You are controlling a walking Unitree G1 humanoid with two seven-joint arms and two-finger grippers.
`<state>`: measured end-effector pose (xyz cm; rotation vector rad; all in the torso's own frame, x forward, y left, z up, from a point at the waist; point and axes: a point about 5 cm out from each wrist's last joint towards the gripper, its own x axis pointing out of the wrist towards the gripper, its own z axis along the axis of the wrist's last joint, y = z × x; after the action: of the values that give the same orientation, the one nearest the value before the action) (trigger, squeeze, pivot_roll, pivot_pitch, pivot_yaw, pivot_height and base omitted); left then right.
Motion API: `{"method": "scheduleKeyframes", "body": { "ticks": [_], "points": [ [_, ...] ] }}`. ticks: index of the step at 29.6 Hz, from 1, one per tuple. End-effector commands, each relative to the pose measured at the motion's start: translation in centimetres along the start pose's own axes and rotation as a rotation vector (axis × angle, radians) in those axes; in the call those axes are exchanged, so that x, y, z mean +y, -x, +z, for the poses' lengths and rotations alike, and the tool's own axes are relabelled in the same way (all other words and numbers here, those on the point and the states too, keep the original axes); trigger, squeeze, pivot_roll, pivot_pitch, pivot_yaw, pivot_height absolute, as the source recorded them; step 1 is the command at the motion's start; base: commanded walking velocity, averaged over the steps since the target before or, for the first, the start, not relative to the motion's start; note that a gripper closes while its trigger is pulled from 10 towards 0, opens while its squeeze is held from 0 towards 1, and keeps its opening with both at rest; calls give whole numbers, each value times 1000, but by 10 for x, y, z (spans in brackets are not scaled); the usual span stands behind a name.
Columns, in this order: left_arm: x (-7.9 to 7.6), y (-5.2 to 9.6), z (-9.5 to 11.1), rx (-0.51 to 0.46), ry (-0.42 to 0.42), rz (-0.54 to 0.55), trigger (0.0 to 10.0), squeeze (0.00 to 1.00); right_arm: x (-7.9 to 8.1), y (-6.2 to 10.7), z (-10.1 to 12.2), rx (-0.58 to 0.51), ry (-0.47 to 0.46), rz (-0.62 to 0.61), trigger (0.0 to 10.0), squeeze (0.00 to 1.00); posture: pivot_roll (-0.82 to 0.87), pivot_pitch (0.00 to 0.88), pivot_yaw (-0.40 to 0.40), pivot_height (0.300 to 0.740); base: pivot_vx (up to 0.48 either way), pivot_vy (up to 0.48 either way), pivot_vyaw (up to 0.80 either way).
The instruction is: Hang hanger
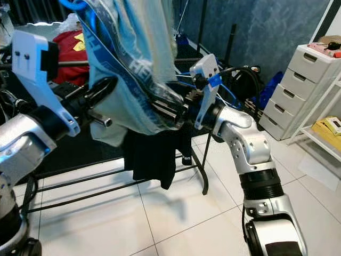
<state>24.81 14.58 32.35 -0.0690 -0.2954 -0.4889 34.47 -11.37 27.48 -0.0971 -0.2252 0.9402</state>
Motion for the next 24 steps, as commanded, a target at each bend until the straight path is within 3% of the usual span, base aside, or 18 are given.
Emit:
{"method": "scheduleKeyframes", "body": {
  "ticks": [1, 13, 14, 16, 17, 18, 19, 24],
  "points": [
    [-6, -1, 5, -20, 3, -32, 10000, 0, -3, -1, 2, 13, 39, -20, 10000, 0, 7, 0, -85, 740, 0, 0, 0],
    [-14, 0, 4, -4, 20, -81, 10000, 0, -15, -1, 12, -19, 92, -111, 10000, 0, 5, 0, -87, 740, 0, 0, 0],
    [-15, 1, 3, 3, 21, -89, 10000, 0, -16, -1, 13, -30, 94, -122, 5412, 0, 6, 0, -88, 740, 0, 0, 0],
    [-16, 1, 3, 7, 22, -94, 10000, 0, -18, -1, 14, -37, 95, -129, 5412, 0, 6, 0, -88, 740, 0, 0, 0],
    [-17, 1, 2, 14, 22, -97, 10000, 0, -19, -1, 16, -47, 97, -138, 2000, 0, 5, 0, -88, 740, 0, 0, 0],
    [-17, 1, 2, 14, 22, -97, 10000, 0, -19, -1, 16, -47, 97, -138, 2000, 0, 5, 0, -88, 740, 0, 0, 0],
    [-17, 1, 2, 21, 20, -100, 10000, 0, -20, -1, 17, -57, 97, -145, 0, 0, 5, 0, -89, 740, 0, 0, 0],
    [-19, 2, 1, 28, 23, -109, 10000, 0, -21, -2, 18, -68, 104, -154, 0, 0, 4, 0, -90, 740, 0, 0, 0]
  ]
}}
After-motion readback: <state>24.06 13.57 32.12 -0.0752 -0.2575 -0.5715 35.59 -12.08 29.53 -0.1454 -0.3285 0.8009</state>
